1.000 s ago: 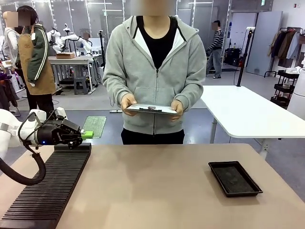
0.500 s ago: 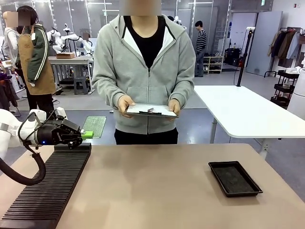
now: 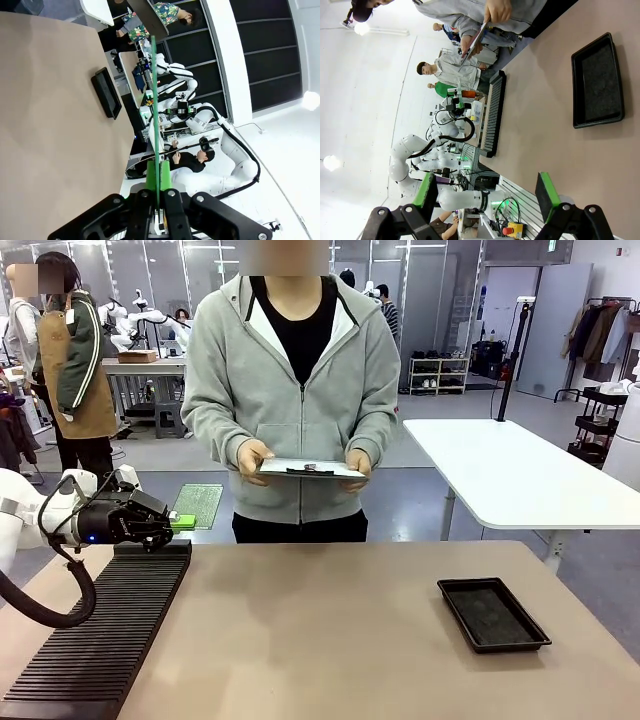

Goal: Inspect the PCB.
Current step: Release the Blank PCB you were holding.

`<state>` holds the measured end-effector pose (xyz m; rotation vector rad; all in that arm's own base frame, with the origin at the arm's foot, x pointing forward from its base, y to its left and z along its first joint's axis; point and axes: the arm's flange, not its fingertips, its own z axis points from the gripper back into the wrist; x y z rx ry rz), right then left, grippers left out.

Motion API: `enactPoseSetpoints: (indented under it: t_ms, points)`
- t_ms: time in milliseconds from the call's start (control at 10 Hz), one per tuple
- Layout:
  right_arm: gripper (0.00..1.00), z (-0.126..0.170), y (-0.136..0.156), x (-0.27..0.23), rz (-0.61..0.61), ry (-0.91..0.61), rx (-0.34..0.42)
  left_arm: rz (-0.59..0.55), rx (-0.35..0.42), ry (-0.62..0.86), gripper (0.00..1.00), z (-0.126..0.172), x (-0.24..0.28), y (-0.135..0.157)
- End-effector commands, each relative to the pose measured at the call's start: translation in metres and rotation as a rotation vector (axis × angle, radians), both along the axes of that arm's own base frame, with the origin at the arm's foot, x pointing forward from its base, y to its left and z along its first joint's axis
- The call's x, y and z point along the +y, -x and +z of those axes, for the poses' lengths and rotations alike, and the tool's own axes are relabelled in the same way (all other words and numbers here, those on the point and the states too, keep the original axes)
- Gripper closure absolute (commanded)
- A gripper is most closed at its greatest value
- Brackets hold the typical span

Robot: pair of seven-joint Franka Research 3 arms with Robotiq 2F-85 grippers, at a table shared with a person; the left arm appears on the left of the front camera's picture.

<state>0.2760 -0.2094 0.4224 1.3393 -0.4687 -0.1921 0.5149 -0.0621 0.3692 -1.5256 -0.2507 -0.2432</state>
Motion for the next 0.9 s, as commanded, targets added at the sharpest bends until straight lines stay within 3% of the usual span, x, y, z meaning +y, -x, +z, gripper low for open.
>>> enactPoseSetpoints:
  t_ms: [0, 800]
  points:
    - [0.0, 0.0004, 0.0008, 0.0, 0.001, -0.003, -0.002, 0.007, 0.0, -0.008, 0.96, -0.0001, -0.0011, 0.0009]
    - [0.0, 0.0004, 0.0008, 0.0, 0.001, -0.003, -0.002, 0.007, 0.0, -0.008, 0.96, -0.0001, -0.0011, 0.0009]
